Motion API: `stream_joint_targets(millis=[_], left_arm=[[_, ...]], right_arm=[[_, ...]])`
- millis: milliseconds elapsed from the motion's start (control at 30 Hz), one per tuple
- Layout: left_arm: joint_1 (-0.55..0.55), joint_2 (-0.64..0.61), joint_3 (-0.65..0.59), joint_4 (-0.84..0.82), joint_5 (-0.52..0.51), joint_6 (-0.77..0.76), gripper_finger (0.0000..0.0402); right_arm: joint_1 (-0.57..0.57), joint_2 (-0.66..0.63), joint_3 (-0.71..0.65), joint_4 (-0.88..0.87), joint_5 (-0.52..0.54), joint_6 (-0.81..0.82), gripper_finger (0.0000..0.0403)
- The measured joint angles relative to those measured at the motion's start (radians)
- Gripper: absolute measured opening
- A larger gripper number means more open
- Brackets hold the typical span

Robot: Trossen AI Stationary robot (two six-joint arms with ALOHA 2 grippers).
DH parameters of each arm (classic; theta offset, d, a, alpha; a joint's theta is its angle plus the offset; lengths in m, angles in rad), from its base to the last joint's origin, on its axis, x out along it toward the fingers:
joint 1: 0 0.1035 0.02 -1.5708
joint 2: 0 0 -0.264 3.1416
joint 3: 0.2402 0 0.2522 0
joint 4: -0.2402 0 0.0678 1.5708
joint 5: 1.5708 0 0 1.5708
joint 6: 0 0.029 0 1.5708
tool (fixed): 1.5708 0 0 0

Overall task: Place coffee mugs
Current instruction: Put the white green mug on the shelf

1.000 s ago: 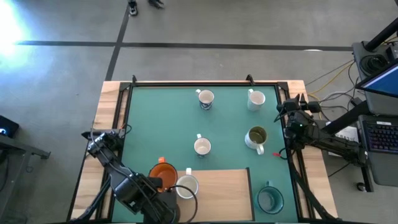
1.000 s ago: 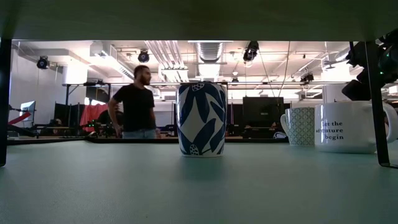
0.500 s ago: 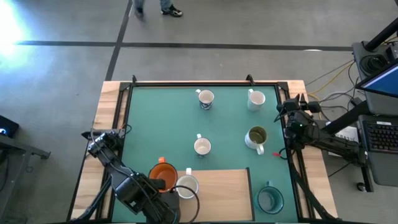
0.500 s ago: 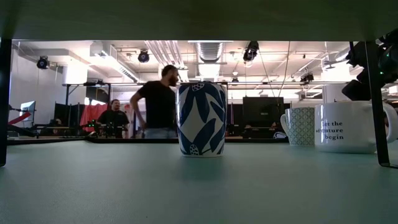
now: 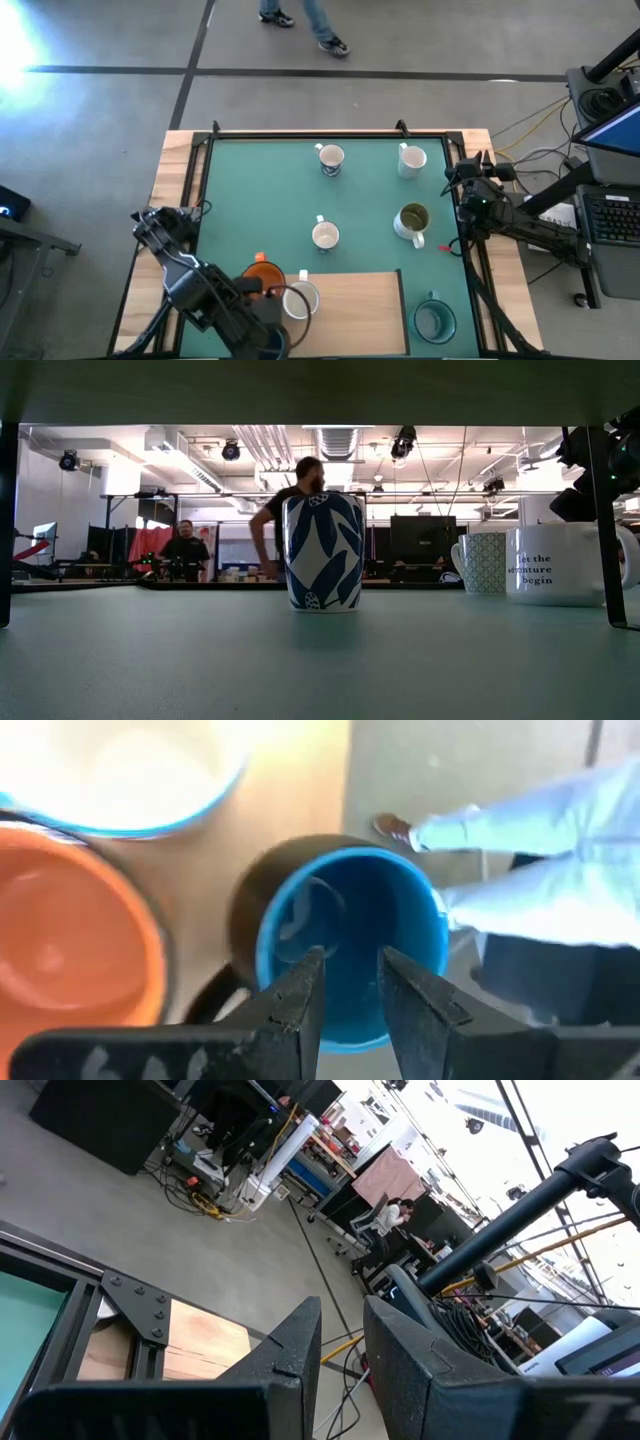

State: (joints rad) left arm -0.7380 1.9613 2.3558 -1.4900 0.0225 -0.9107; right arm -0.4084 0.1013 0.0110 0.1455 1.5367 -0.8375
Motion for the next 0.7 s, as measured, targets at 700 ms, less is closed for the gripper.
stream_joint_targets(millis=[700], left_arm=[[-0.142, -0.447, -0.410, -0.082, -0.605, 0.039, 0.0079]], right_arm=[[0.000, 0.000, 0.000, 0.000, 0.000, 0.000, 0.0068]])
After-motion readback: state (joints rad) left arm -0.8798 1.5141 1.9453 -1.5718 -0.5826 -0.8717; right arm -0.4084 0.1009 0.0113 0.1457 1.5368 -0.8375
